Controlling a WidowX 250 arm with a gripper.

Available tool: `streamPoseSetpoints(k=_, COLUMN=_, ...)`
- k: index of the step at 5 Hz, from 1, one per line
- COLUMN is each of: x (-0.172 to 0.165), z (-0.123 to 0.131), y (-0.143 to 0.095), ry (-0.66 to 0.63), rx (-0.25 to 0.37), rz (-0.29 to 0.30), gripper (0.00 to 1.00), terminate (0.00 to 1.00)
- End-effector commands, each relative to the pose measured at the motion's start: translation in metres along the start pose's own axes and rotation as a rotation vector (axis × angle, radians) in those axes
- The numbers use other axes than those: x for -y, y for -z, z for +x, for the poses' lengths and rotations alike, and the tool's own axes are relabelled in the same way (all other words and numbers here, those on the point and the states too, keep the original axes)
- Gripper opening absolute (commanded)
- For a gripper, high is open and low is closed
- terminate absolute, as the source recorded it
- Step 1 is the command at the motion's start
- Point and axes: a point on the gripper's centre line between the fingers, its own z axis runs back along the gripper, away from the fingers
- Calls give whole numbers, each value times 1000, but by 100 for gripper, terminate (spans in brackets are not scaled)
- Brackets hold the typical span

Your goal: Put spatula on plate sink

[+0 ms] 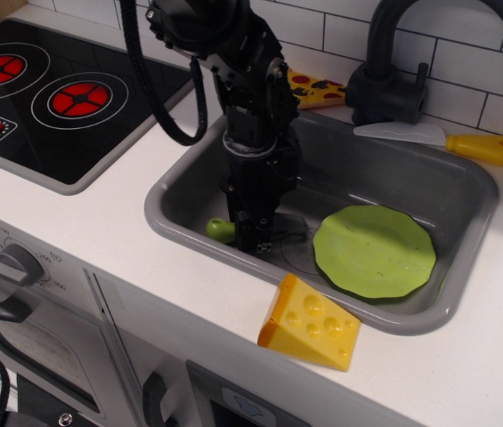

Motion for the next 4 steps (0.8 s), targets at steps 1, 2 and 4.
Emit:
streamPoseSetpoints(k=1, x=-10, z=3, y=-36, ry=-114, rx=-63, rz=37, gripper=0, terminate=0)
streamPoseSetpoints(k=2, x=-11, z=8, y=-59, ry=-200, rx=-55, rz=20, gripper=0, terminate=0)
streamPoseSetpoints(k=4, x=11, z=40, y=-82, ry=-214, rx=-1, rz=-40, gripper=0, terminate=0)
